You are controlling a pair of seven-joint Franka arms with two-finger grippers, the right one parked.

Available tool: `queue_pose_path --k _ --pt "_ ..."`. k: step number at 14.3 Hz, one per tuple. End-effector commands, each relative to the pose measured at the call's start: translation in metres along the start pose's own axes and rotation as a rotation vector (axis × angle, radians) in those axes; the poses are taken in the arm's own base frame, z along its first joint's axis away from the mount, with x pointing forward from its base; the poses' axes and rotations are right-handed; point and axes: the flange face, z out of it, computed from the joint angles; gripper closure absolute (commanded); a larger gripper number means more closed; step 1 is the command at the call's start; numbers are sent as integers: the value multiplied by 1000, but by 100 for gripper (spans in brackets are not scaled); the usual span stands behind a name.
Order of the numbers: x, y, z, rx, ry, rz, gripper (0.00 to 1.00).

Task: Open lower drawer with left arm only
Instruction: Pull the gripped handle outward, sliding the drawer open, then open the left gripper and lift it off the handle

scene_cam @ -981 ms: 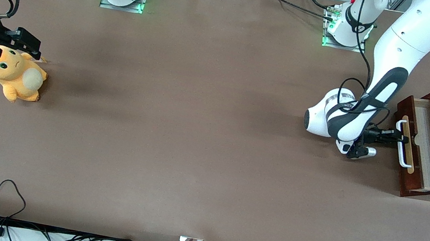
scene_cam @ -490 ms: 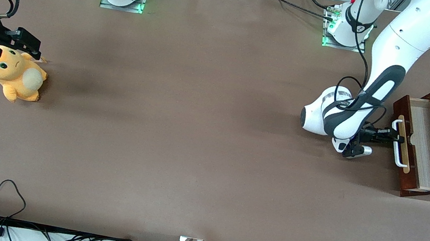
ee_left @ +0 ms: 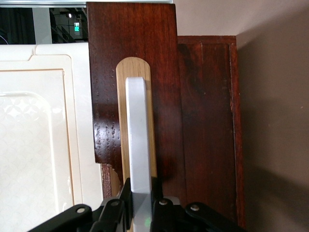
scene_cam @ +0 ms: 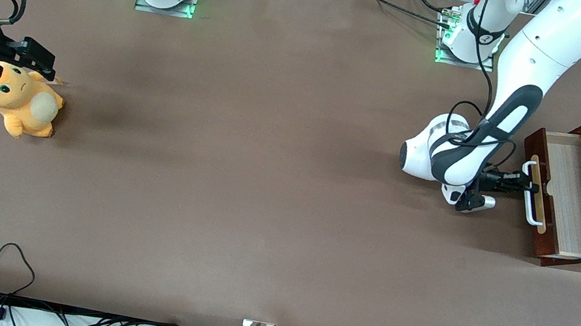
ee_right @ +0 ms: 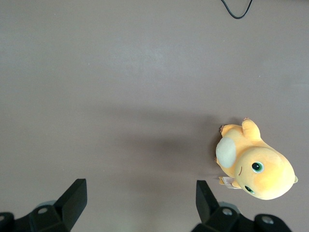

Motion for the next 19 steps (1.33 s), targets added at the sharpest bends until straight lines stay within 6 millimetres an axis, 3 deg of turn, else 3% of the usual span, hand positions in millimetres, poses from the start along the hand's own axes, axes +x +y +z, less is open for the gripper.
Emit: queue_pose_path --k 1,2,3,4,5,7,10,15,19 --pt "18 -20 -53 -19 113 4 100" --pt "17 -19 -53 -20 111 8 94" --pt "16 -19 -51 -19 107 14 69" --pt "16 -19 -47 -17 102 15 18" --pt "17 -20 -44 -20 94 12 0" --pt "18 -28 -46 -45 68 -2 0" --pt "33 -72 -69 -190 -9 -93 0" --pt "65 -209 -112 -631 -98 -110 0" --pt "64 -302 -104 -952 -156 -80 0"
